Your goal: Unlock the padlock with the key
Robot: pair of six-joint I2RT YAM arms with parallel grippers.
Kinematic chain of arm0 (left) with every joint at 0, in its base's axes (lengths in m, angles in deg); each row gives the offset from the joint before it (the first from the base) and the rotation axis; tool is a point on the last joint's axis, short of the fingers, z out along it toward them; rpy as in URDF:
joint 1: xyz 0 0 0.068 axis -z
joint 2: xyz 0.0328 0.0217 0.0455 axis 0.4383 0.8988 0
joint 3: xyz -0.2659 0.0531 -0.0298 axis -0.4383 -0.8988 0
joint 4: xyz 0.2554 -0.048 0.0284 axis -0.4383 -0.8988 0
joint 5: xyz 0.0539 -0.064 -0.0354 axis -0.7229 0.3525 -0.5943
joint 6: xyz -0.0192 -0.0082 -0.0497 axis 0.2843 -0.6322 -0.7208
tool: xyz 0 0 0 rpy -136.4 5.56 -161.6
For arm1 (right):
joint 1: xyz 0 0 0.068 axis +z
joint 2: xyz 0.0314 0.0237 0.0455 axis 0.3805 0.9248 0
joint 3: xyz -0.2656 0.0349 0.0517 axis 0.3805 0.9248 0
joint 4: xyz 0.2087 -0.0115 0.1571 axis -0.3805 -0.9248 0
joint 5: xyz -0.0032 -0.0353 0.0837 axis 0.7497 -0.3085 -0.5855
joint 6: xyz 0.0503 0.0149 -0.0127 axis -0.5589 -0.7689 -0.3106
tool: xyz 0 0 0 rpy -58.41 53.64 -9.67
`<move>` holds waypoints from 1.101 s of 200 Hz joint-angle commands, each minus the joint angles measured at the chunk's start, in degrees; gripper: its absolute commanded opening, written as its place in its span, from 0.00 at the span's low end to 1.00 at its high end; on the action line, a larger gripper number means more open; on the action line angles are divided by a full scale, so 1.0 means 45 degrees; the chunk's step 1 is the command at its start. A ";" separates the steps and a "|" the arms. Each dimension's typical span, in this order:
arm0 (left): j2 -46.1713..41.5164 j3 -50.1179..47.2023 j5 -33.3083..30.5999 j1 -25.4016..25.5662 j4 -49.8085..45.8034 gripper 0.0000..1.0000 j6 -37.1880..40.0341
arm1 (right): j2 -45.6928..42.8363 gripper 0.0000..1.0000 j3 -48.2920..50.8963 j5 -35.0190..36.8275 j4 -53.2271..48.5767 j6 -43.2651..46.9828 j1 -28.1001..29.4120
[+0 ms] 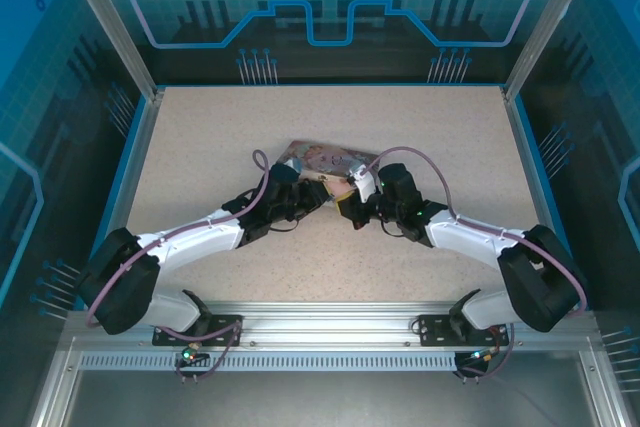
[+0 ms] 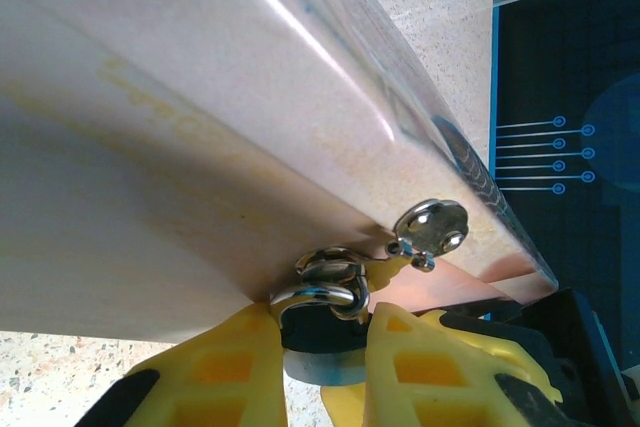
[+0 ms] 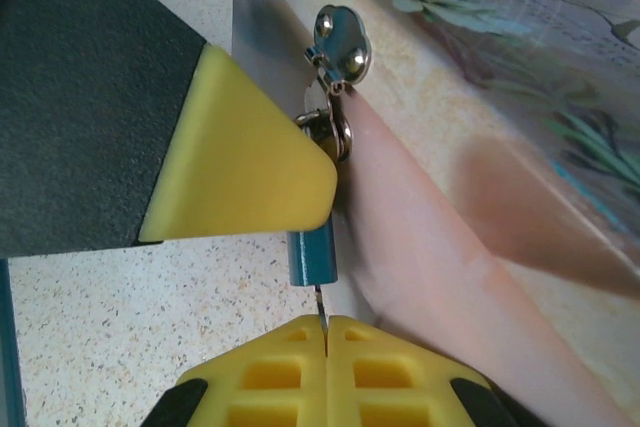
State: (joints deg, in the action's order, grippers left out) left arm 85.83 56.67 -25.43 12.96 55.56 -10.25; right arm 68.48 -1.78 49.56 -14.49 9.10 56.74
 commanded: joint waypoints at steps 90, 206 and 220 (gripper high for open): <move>-0.0641 -0.0094 0.0449 0.0278 0.0928 0.05 0.0041 | 0.0342 0.00 0.0269 -0.1948 0.4162 -0.2913 -0.1092; -0.0378 -0.0589 0.0098 0.0280 0.1591 0.32 0.0041 | 0.0335 0.00 0.0905 -0.1719 0.3634 -0.5675 -0.1077; -0.0387 -0.0626 0.0001 0.0273 0.1581 0.40 0.0057 | 0.0439 0.00 0.1040 -0.1599 0.3529 -0.5800 -0.1045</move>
State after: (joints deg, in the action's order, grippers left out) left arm 84.70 54.77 -25.80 13.95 60.74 -10.42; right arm 70.68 2.37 41.30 1.53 -15.95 51.67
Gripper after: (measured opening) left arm 0.352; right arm 0.045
